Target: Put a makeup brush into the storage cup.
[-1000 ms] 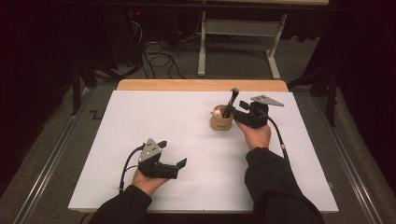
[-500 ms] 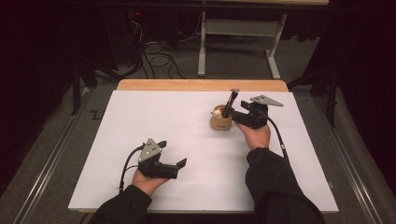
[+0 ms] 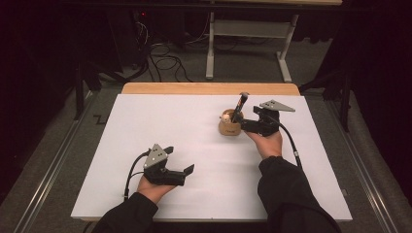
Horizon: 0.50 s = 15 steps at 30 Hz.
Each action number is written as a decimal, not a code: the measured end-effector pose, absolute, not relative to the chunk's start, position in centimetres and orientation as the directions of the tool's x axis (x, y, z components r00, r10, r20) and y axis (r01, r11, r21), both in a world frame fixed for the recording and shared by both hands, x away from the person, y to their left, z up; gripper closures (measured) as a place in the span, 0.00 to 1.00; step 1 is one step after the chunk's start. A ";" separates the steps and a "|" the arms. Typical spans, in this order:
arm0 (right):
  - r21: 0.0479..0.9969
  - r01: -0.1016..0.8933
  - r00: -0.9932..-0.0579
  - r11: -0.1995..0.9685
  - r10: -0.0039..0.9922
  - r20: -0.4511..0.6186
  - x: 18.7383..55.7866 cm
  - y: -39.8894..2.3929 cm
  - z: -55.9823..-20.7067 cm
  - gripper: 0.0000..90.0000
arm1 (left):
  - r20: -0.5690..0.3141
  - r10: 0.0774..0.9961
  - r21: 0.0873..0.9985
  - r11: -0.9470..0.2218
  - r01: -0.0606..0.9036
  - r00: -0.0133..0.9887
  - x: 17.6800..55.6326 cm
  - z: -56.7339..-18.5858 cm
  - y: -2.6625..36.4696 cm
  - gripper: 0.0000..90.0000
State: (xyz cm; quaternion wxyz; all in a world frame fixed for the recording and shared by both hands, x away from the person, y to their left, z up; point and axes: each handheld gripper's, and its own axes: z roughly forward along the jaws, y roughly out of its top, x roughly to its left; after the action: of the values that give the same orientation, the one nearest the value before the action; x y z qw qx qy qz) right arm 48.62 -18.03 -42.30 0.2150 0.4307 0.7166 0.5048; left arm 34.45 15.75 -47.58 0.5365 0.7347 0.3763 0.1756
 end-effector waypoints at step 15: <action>0.902 0.415 -0.526 0.119 0.840 0.131 47.4 -19.1 -43.4 0.00 | -0.153 0.746 0.919 -0.134 0.372 0.648 34.4 -47.6 16.0 0.00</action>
State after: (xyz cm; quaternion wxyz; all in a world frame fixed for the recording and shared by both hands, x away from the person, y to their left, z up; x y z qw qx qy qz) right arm 47.35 -19.12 -43.39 0.2132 0.4375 0.7170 0.4990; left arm 34.44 16.03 -47.60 0.5359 0.7326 0.3816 0.1747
